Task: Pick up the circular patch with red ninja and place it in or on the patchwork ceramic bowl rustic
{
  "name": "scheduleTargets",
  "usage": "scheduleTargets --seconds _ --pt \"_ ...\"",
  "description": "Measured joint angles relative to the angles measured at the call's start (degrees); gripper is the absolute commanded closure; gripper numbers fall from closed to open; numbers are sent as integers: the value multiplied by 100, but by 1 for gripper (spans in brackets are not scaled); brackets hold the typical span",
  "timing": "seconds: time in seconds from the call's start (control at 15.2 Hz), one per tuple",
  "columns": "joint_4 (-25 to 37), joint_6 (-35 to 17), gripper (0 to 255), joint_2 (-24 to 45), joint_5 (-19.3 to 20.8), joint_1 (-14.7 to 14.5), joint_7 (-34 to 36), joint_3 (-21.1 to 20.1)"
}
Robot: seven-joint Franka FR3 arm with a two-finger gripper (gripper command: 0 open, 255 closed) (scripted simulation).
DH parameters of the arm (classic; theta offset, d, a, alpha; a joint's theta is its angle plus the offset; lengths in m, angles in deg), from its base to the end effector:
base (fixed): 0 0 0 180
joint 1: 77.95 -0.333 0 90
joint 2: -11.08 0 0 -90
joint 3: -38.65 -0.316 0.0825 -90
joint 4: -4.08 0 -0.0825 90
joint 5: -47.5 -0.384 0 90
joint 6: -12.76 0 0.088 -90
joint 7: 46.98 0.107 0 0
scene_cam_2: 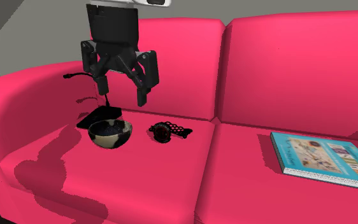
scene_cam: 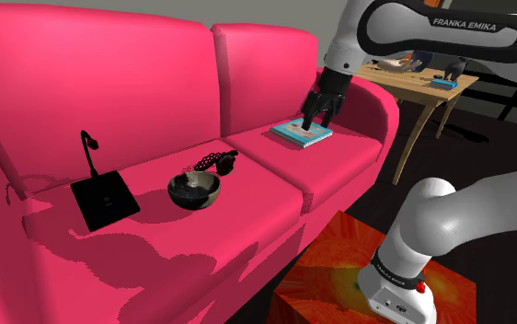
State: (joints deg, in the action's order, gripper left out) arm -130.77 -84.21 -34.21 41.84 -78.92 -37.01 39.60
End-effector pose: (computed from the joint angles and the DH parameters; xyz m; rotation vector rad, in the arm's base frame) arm 0.3179 0.0079 0.6052 -3.0032 0.2637 -0.1794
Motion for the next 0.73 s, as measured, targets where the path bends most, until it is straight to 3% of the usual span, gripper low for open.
scheduleTargets --seconds 0.26,0.73 --pt "2 -281 0 292 -104 114 597 -295" --pt "478 -1121 0 1650 -246 510 2761 -1288"
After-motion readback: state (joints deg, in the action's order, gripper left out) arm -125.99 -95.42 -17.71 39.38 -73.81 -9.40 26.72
